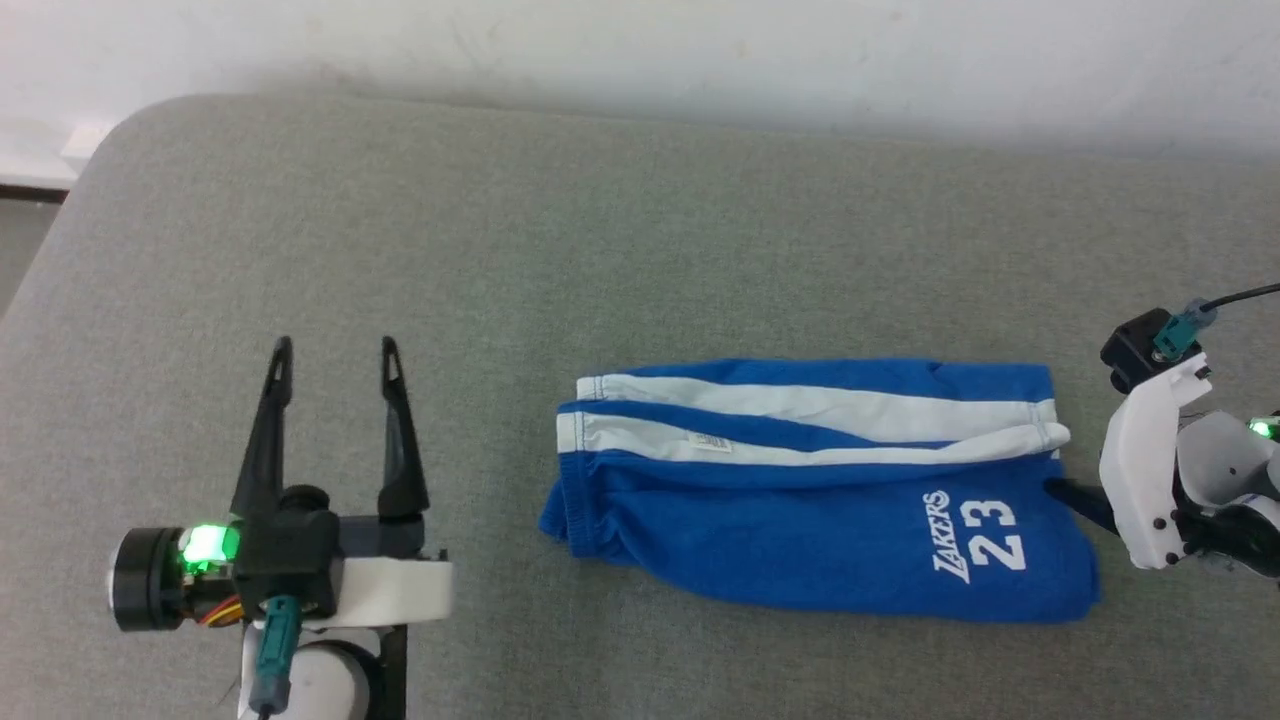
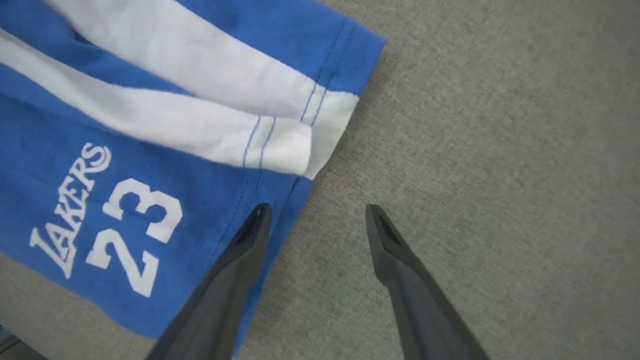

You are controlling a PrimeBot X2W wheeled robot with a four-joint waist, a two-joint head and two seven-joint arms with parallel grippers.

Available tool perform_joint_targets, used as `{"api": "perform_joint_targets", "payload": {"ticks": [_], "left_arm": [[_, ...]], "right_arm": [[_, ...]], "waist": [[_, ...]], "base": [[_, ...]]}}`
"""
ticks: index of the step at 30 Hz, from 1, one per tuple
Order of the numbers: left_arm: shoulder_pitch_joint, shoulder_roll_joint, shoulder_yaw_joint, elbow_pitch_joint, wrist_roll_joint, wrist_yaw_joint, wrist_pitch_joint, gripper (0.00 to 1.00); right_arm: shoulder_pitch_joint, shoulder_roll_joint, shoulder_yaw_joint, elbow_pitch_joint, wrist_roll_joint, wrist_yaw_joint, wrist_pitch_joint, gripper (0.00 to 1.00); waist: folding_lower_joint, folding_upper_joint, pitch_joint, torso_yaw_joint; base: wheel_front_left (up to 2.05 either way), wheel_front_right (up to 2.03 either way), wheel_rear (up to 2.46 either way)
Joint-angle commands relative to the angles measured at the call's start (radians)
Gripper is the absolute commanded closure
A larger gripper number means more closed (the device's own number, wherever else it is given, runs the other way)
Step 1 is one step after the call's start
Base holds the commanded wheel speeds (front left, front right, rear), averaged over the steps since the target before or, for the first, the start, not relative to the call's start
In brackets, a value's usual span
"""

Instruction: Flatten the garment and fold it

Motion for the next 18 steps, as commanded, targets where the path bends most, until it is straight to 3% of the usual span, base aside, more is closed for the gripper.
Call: {"api": "perform_joint_targets", "payload": {"ticks": [1, 6, 11, 12, 13, 18], "left_arm": [[0.013, -0.010, 0.008, -0.004, 0.015, -0.012, -0.005, 0.00], [0.013, -0.074, 0.033, 0.012, 0.063, -0.064, -0.005, 0.00], [0.011, -0.112, 0.047, 0.028, 0.109, -0.090, -0.005, 0.00], [0.013, -0.117, 0.049, 0.030, 0.117, -0.092, -0.005, 0.00], [0.016, -0.121, 0.052, 0.032, 0.122, -0.093, -0.005, 0.00], [0.034, -0.126, 0.073, 0.047, 0.129, -0.108, -0.005, 0.00]], "right_arm": [[-0.012, 0.012, -0.007, 0.018, -0.007, -0.001, 0.002, 0.00], [0.005, 0.084, -0.007, 0.110, 0.009, -0.001, -0.003, 0.00], [0.018, 0.110, 0.056, 0.119, 0.005, -0.001, -0.002, 0.00], [0.015, 0.111, 0.062, 0.120, 0.006, -0.001, -0.010, 0.61], [0.011, 0.111, 0.067, 0.121, 0.007, -0.001, -0.017, 0.98], [-0.012, 0.092, 0.084, 0.103, 0.015, -0.001, -0.074, 1.00]], "waist": [[-0.0001, 0.0000, 0.035, 0.029], [-0.0001, 0.0000, 0.069, 0.050], [-0.0001, 0.0000, 0.086, 0.054], [-0.0001, 0.0000, 0.086, 0.052], [-0.0001, 0.0000, 0.083, 0.048], [-0.0001, 0.0000, 0.059, 0.027]], "base": [[0.00, 0.00, 0.00], [0.00, 0.00, 0.00], [0.00, 0.00, 0.00], [0.00, 0.00, 0.00], [0.00, 0.00, 0.00], [0.00, 0.00, 0.00]]}}
